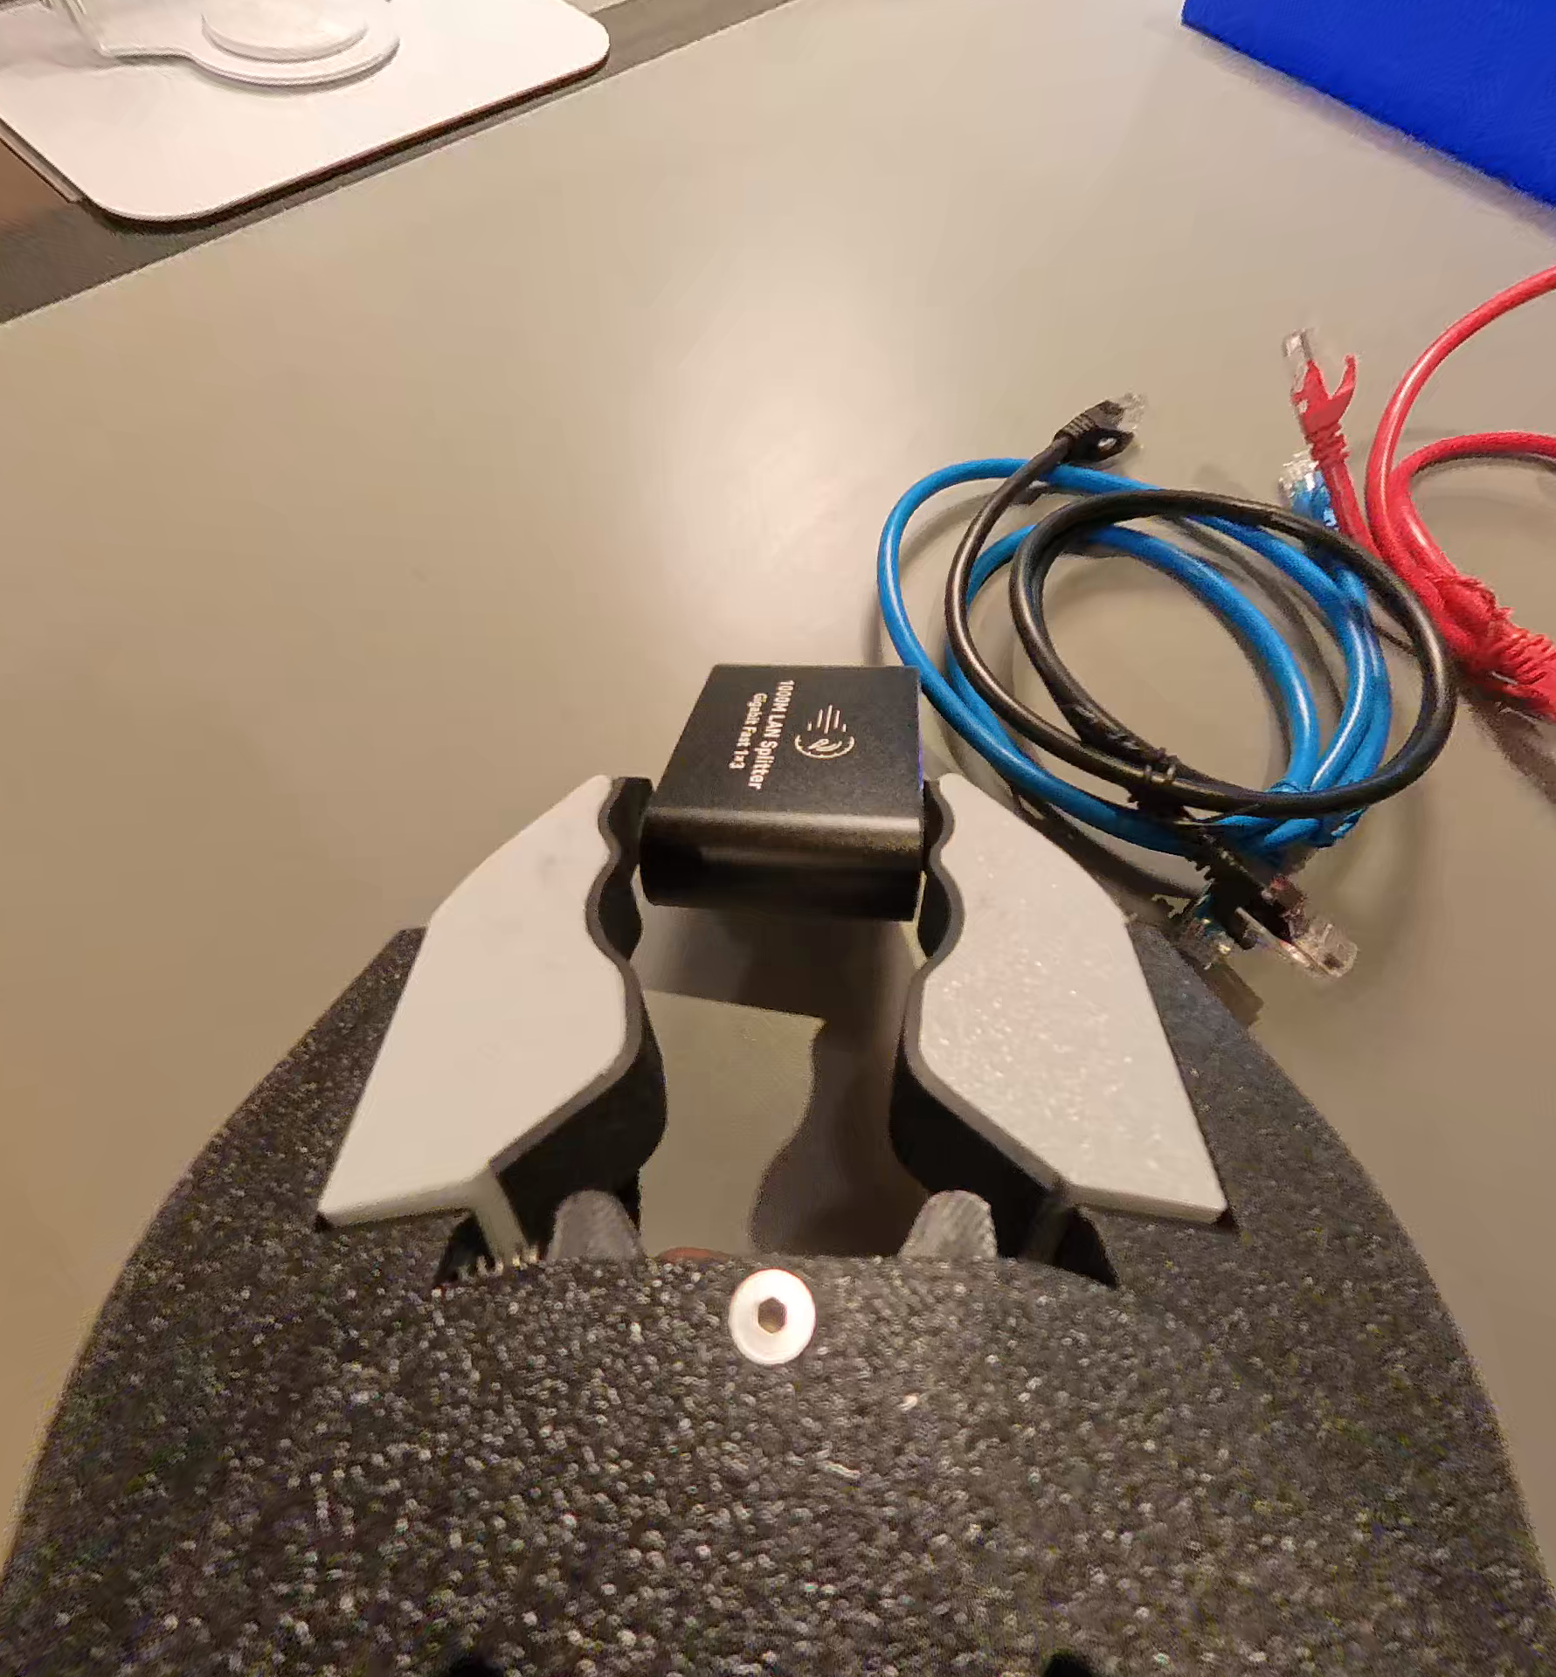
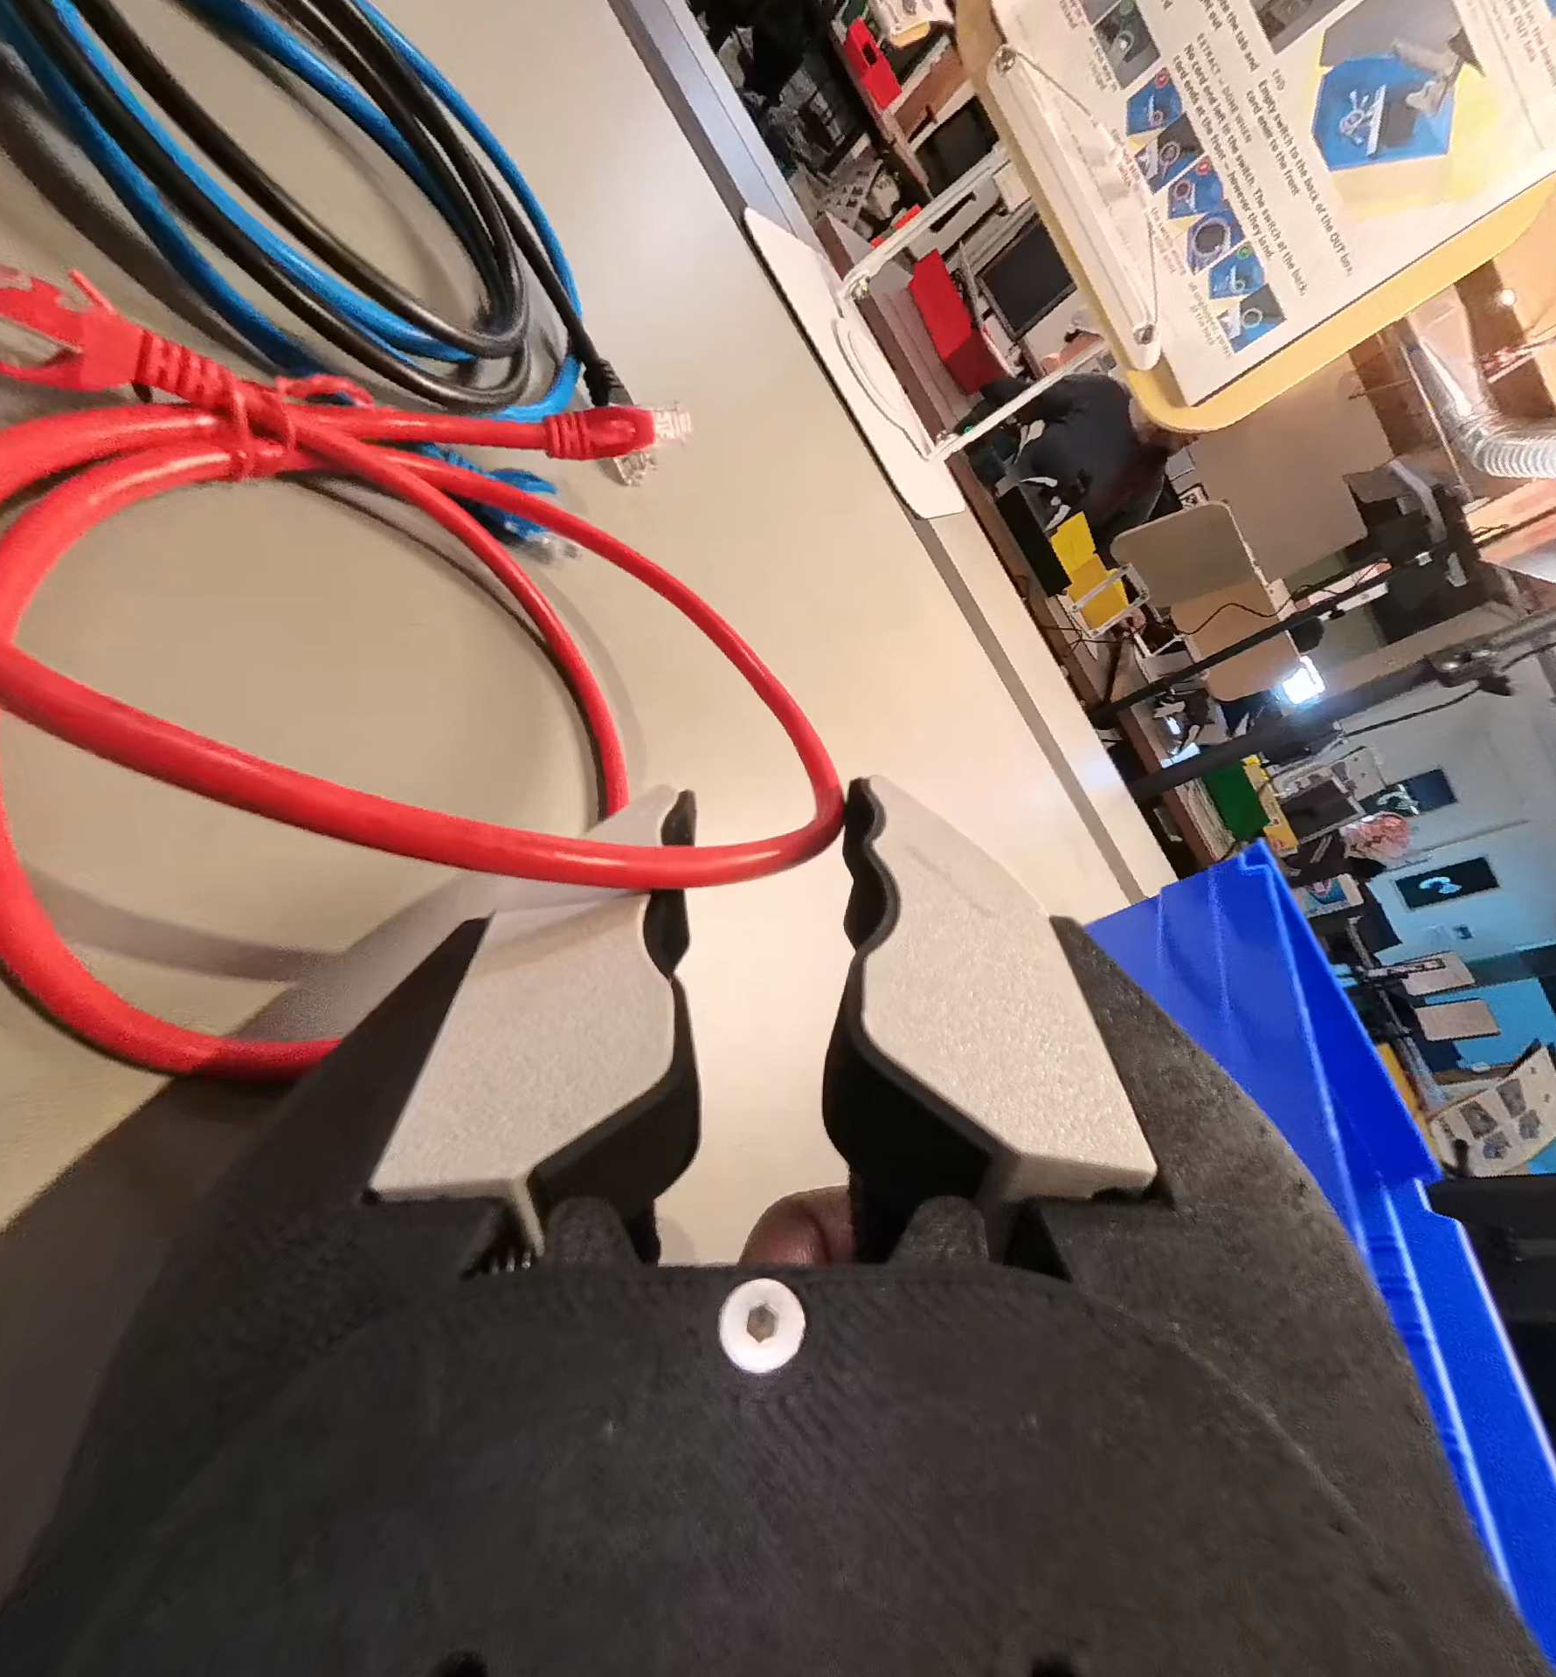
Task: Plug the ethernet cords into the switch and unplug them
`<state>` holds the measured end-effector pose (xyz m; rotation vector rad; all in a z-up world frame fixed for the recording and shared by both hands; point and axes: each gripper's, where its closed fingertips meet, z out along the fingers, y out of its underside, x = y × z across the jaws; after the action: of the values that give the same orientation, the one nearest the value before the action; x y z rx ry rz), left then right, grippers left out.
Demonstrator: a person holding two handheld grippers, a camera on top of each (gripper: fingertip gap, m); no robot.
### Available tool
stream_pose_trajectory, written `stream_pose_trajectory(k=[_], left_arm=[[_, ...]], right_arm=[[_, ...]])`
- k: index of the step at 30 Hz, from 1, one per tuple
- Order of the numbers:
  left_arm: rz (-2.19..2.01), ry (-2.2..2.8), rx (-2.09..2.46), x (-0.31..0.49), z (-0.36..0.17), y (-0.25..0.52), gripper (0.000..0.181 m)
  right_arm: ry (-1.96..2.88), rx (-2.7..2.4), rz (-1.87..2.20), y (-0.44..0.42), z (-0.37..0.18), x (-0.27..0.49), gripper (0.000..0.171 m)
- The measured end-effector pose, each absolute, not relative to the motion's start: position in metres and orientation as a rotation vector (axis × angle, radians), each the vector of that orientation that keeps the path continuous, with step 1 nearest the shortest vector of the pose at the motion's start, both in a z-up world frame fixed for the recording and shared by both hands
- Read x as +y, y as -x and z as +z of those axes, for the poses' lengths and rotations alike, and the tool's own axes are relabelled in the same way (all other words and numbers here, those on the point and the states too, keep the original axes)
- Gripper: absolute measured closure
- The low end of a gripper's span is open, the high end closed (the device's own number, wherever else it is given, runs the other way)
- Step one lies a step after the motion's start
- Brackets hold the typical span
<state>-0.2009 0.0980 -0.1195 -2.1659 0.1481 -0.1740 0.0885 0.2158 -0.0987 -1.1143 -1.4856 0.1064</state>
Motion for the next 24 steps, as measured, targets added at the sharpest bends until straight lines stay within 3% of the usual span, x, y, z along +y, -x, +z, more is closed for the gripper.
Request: stream_pose_trajectory(k=[15,20,24], left_arm=[[-0.264,2.167,0.053,0.095,-0.121,0.200,0.121],[-0.272,2.162,0.050,0.093,-0.120,0.200,0.121],[-0.278,2.184,0.060,0.091,-0.123,0.198,0.121]], right_arm=[[1.016,-1.397,-0.018,-0.049,-0.014,0.154,0.144],[1.071,-1.477,-0.196,-0.060,-0.031,0.169,0.144],[1.298,-1.537,-0.348,-0.118,-0.068,0.220,0.140]])
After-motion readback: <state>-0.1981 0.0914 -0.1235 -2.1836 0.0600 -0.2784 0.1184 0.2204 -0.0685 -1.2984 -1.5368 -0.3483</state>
